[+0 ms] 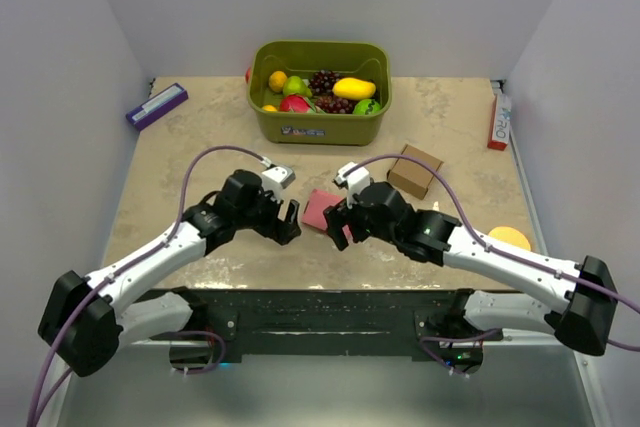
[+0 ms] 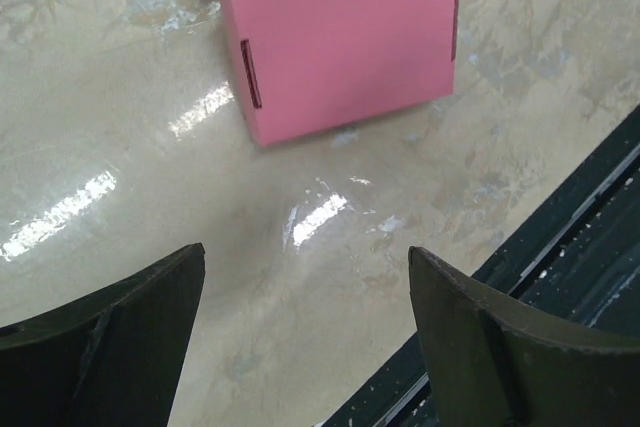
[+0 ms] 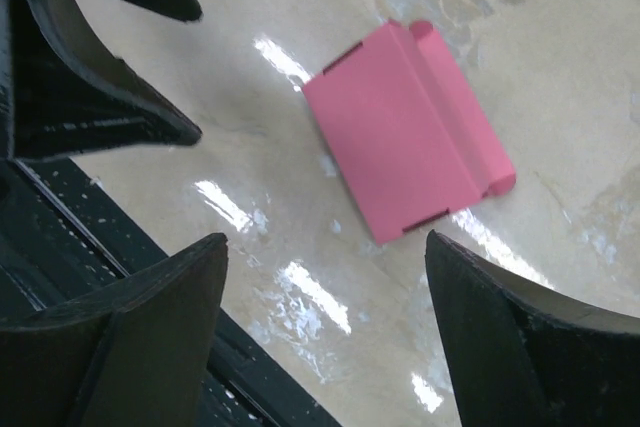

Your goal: Fold the paper box

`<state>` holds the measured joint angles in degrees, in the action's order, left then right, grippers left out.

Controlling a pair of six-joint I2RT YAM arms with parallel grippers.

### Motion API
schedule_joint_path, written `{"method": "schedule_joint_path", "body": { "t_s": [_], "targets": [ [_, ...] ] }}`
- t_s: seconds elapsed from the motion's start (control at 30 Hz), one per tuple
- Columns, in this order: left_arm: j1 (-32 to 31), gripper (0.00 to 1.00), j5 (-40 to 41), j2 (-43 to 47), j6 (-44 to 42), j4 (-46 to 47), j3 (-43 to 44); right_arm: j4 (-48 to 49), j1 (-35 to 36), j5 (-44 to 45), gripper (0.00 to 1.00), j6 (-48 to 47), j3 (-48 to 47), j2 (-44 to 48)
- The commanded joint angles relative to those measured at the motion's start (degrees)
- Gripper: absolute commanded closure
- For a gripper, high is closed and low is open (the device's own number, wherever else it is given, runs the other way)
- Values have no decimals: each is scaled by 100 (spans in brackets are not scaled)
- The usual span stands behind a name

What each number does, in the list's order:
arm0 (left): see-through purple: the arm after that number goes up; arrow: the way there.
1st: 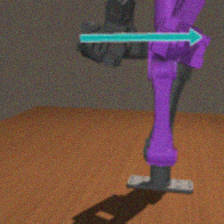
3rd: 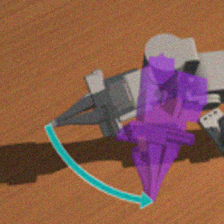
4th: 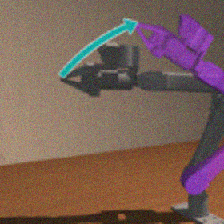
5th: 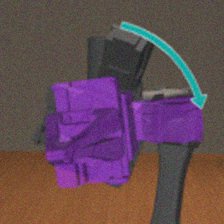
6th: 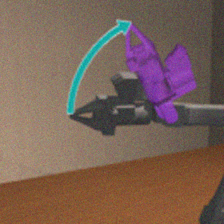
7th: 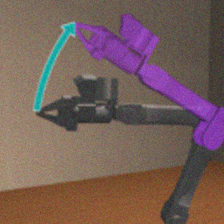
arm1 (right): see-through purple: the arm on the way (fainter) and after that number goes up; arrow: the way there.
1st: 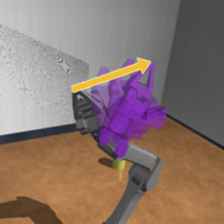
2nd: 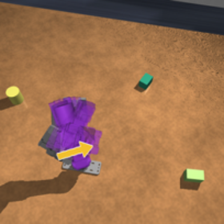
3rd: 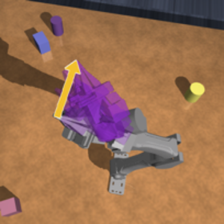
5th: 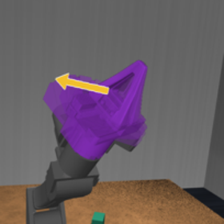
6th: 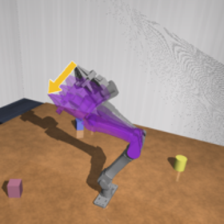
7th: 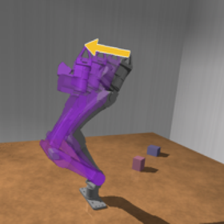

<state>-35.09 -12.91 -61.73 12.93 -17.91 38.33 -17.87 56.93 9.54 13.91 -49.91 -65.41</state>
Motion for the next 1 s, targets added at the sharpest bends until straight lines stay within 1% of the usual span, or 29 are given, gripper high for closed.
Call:
{"method": "schedule_joint_path", "body": {
  "t_s": [0.0, 0.07, 0.17, 0.27, 0.3, 0.37, 0.4, 0.5, 0.63, 0.83, 0.97],
  "targets": [
    [-33, 14, 464, -224, -81, 236, 385, -234, -15, 452, 13, 129, 341, 116],
    [-24, 14, 438, -400, 7, 323, 509, -226, -41, 549, 10, 304, 350, -15],
    [-24, 14, 324, -629, 175, 665, 632, -173, -190, 592, 9, 691, 350, -269],
    [-33, 14, 289, -1059, 228, 728, 974, -68, -532, 497, 10, 1060, 412, -446],
    [-24, 14, 263, -1330, 193, 702, 1079, 37, -760, 322, 10, 1104, 464, -499],
    [-24, 14, 306, -1595, 131, 675, 1343, 160, -1007, 76, 10, 1228, 578, -517],
    [-24, 14, 350, -1857, 87, 684, 1405, 300, -1260, -265, 10, 1263, 614, -517],
    [-24, 15, 499, -2341, 43, 666, 1660, 642, -1657, -793, 12, 1587, 798, -578],
    [-15, 17, 824, -2782, 17, 649, 1932, 1153, -1992, -1242, 16, 2000, 1062, -763],
    [-15, 21, 772, -3327, -10, 754, 2153, 2023, -2449, -1674, 19, 2546, 1440, -1245],
    [-24, 27, 755, -3582, -53, 833, 2162, 2568, -2616, -1824, 21, 2731, 1633, -1562]
  ]
}}
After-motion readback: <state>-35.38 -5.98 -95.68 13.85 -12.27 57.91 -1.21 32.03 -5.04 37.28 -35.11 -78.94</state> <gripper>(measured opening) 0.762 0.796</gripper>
